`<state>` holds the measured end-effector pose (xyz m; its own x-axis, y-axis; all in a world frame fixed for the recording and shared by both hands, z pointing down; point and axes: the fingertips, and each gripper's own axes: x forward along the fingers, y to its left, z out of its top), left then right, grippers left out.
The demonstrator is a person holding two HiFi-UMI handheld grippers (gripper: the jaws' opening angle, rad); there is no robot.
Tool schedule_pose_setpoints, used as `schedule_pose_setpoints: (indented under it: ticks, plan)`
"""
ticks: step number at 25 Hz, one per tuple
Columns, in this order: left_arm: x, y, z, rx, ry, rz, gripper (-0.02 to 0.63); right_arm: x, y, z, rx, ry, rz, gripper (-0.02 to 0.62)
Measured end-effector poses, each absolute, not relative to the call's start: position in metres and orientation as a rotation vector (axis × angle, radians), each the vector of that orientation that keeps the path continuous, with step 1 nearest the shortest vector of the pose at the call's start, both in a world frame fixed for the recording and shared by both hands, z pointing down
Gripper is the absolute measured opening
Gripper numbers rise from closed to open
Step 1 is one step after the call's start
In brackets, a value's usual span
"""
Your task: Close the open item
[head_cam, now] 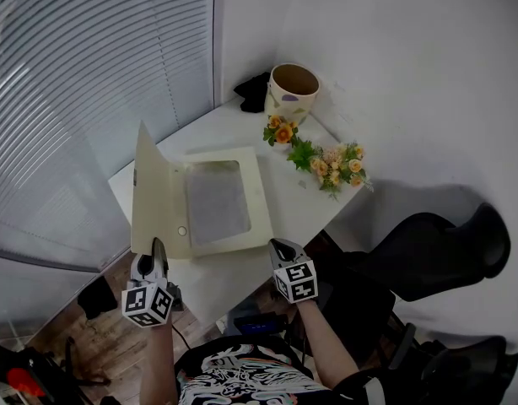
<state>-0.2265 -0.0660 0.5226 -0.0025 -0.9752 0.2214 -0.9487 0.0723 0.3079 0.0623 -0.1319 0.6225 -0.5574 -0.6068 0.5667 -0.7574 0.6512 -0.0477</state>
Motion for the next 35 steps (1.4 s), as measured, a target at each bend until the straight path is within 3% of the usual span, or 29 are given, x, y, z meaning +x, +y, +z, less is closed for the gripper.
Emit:
schedule_pose_setpoints:
  ticks: [35]
  plan:
    - [-0.156, -0.090, 0.511, 2.154, -1.820, 0.013, 0.029, 0.062, -0.131, 0.624, 1.054, -2.361, 0.400, 0.002]
